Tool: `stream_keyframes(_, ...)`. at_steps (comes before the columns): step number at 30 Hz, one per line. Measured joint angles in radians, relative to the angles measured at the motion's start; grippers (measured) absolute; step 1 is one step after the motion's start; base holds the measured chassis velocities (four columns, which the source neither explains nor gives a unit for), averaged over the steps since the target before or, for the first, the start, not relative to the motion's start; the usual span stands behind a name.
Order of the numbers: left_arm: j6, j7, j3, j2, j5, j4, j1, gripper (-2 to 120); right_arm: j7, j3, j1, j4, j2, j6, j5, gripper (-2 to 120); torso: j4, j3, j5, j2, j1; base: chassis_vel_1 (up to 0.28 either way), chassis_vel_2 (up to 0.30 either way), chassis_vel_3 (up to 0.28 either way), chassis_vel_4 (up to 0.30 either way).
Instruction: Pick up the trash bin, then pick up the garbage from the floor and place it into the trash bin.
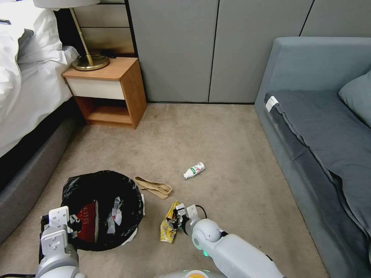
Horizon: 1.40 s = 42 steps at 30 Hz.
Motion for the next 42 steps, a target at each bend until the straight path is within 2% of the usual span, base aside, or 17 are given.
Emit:
stream_keyframes(2, 0.0, 0.0, 0.0, 0.0, 0.0, 0.0, 0.0, 1, -0.003, 0.002, 0.001, -0.007, 0.002, 0.002, -0.001, 35, -0.0002, 0.0, -0.0002, 0.0, 0.0, 0.0, 0.0, 0.0, 0.0)
stream_keyframes(7, -0.001, 0.0, 0.002, 0.0, 0.002, 0.001, -0.002, 1, -0.02, 0.012, 0.011, -0.052, 0.015, 0.02, -0.013, 12, 0.0001, 0.0, 0.0004, 0.0, 0.0, 0.0, 0.0, 0.0, 0.0)
stream_keyframes(12, -0.001, 0.0, 0.002, 0.0, 0.003, 0.004, -0.004, 1, -0.029, 0.014, 0.014, -0.068, 0.018, 0.032, -0.025, 0, 0.0002, 0.0, 0.0004, 0.0, 0.0, 0.0, 0.0, 0.0, 0.0)
stream_keyframes(21, -0.001, 0.001, 0.001, 0.0, 0.001, 0.009, -0.008, 1, -0.026, 0.02, 0.014, -0.04, 0.011, 0.039, -0.039, 0, 0.0006, 0.0, 0.0003, 0.0, 0.0, 0.0, 0.0, 0.0, 0.0)
stream_keyframes(25, -0.001, 0.001, 0.002, 0.0, 0.0, 0.013, -0.008, 1, -0.013, 0.046, 0.009, 0.036, -0.007, 0.067, -0.075, 0, 0.0002, 0.0, 0.0002, 0.0, 0.0, 0.0, 0.0, 0.0, 0.0)
stream_keyframes(28, -0.001, 0.001, 0.001, 0.001, -0.001, 0.013, -0.004, 1, -0.011, 0.07, 0.004, 0.105, -0.019, 0.121, -0.104, 0, 0.0002, 0.0, 0.0002, 0.0, 0.0, 0.0, 0.0, 0.0, 0.0)
stream_keyframes(30, 0.0, 0.001, -0.001, 0.003, -0.003, 0.013, -0.004, 1, -0.073, 0.108, -0.003, 0.196, -0.03, 0.256, -0.165, 0, 0.0002, 0.0, 0.0001, 0.0, 0.0, 0.0, 0.0, 0.0, 0.0)
stream_keyframes(31, 0.0, 0.001, -0.001, 0.003, -0.003, 0.013, -0.004, 1, -0.073, 0.108, -0.003, 0.196, -0.03, 0.256, -0.165, 0, 0.0002, 0.0, 0.0001, 0.0, 0.0, 0.0, 0.0, 0.0, 0.0)
stream_keyframes(35, 0.001, 0.003, 0.002, 0.004, -0.006, 0.015, -0.004, 1, -0.22, 0.167, -0.005, 0.351, -0.034, 0.537, -0.364, 0, 0.0001, 0.0, 0.0003, 0.0, 0.0, 0.0, 0.0, 0.0, 0.0)
stream_keyframes(36, 0.001, 0.003, 0.002, 0.004, -0.006, 0.015, -0.004, 1, -0.22, 0.167, -0.005, 0.351, -0.034, 0.537, -0.364, 0, 0.0001, 0.0, 0.0003, 0.0, 0.0, 0.0, 0.0, 0.0, 0.0)
stream_keyframes(39, 0.001, 0.003, 0.004, 0.003, -0.006, 0.017, -0.004, 1, -0.345, 0.182, 0.002, 0.488, -0.033, 0.663, -0.434, 0, 0.0002, 0.0, 0.0002, 0.0, 0.0, 0.0, 0.0, 0.0, 0.0)
stream_keyframes(40, 0.001, 0.003, 0.004, 0.003, -0.006, 0.017, -0.004, 1, -0.345, 0.182, 0.002, 0.488, -0.033, 0.663, -0.434, 0, 0.0002, 0.0, 0.0002, 0.0, 0.0, 0.0, 0.0, 0.0, 0.0)
stream_keyframes(42, 0.001, 0.003, 0.006, 0.002, -0.006, 0.017, -0.003, 1, -0.416, 0.167, 0.011, 0.572, -0.036, 0.713, -0.418, 0, 0.0002, 0.0, 0.0001, 0.0, 0.0, 0.0, 0.0, 0.0, 0.0)
